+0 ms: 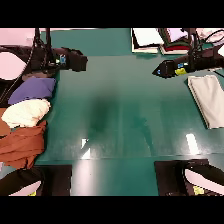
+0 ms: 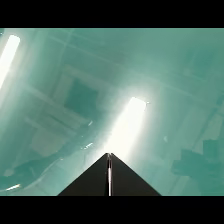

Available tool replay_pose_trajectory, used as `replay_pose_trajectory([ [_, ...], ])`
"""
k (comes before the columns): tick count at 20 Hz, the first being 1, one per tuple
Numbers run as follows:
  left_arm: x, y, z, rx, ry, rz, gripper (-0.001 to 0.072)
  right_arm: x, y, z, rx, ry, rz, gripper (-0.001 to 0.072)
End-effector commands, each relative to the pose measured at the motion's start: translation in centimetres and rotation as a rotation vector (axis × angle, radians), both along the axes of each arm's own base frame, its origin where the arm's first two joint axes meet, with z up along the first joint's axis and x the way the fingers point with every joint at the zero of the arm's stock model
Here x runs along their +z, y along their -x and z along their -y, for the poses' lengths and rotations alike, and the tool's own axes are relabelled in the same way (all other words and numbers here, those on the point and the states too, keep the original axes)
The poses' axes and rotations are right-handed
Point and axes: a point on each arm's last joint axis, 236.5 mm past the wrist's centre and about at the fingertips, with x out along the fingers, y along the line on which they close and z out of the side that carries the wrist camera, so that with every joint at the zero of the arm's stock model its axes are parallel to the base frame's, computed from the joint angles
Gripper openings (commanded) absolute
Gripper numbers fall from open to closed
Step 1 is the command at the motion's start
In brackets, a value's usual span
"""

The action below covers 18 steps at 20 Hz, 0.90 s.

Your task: Fold the shirts.

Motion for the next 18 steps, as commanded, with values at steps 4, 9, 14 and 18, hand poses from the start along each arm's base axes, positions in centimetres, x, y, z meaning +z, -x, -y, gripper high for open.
replay_pose_trajectory([
  [4,-2.9,-9.7,-15.3,0.384,-0.196,0.079,0.0558,0.0,0.1,0.0,0.002,0.000,-0.001,0.0016],
  [9,-14.5,-15.1,-27.3,0.592,-0.256,-0.111,0.0558,0.0,0.1,0.0,0.003,0.001,-0.003,0.0016],
  [14,-22.9,-18.1,-30.9,0.629,-0.260,-0.168,0.0558,0.0,0.1,0.0,0.002,0.000,-0.002,0.0016],
  [18,-25.4,-19.7,-30.7,0.615,-0.247,-0.144,0.0558,0.0,0.1,0.0,0.003,0.000,-0.003,0.0016],
])
